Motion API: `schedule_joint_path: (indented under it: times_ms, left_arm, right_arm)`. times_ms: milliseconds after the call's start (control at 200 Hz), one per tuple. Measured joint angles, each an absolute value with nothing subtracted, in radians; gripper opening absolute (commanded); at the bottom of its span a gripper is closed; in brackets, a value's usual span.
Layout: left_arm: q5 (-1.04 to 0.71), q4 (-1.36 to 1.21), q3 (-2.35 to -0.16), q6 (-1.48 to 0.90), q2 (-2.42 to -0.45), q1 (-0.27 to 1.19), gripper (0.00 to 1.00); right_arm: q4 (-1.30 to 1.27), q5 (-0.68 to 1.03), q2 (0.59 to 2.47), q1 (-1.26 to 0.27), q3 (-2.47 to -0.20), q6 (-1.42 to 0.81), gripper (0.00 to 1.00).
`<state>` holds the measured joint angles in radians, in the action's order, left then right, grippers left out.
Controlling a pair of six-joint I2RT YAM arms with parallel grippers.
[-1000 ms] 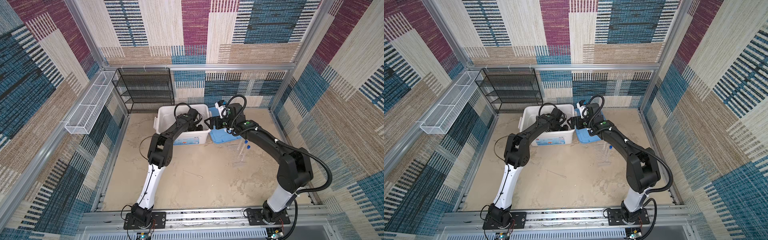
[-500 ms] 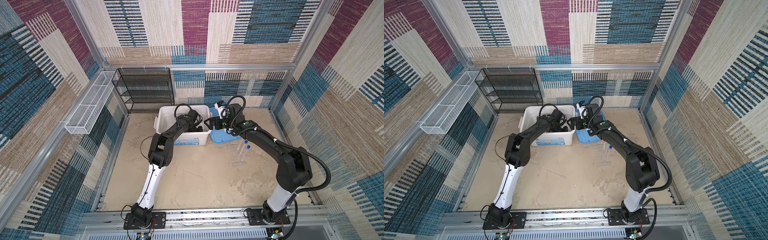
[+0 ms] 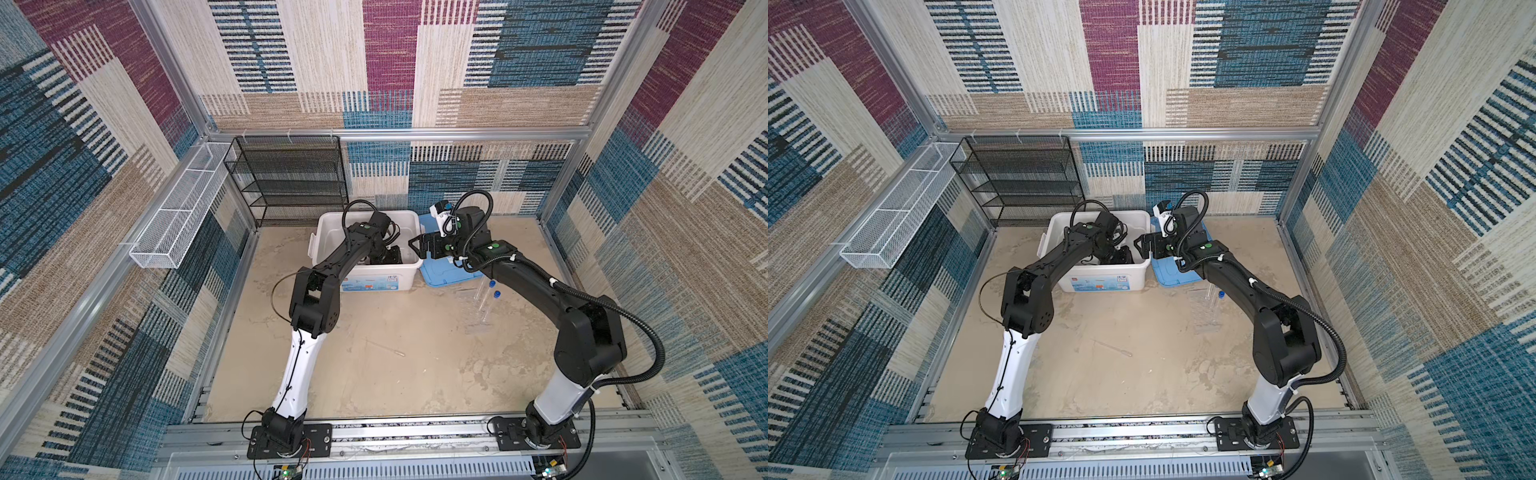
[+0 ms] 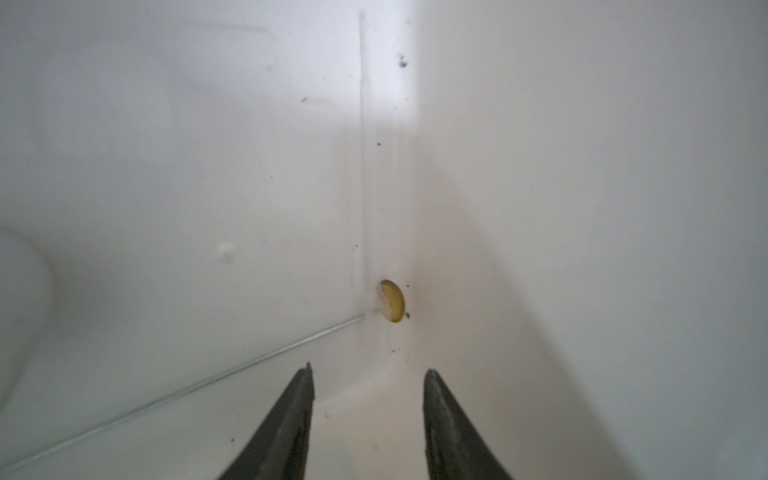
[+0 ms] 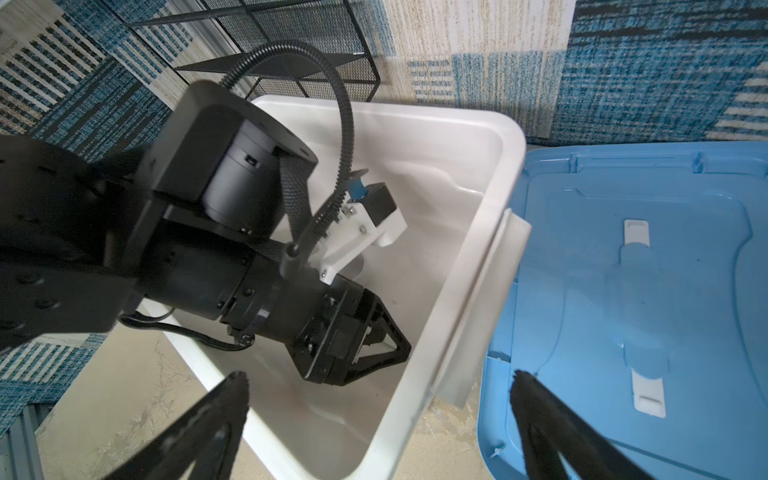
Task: Organize the chemistry lab equipment
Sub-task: 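Open the left gripper to release the dropper inside the bin, then withdraw the left gripper and move it over the second clear dropper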
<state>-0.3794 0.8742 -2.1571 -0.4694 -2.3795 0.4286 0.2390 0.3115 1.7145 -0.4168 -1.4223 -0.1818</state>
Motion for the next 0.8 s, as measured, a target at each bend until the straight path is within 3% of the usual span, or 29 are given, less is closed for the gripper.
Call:
schedule_joint_path:
  times_ms: [170, 250, 316, 801]
  left_arm:
    - [-0.364, 0.880, -2.145, -0.464, -2.289, 0.428, 0.76]
    - [-0.349, 0.881, -2.128, -0.461, -2.242, 0.428, 0.93]
    - [-0.344, 0.880, -2.107, -0.461, -2.199, 0.428, 1.00]
    - [-0.267, 0.710, -1.611, -0.509, -1.618, 0.448, 0.99]
  right_arm:
    - [0.244, 0.311, 1.668, -0.417, -1.422, -0.182, 0.99]
    - [0.244, 0.311, 1.642, -0.417, -1.422, -0.182, 0.99]
    - [0.245, 0.308, 1.619, -0.417, -1.422, -0.182, 0.99]
    - [0.195, 0.310, 1.327, -0.417, -1.196, -0.077, 0.99]
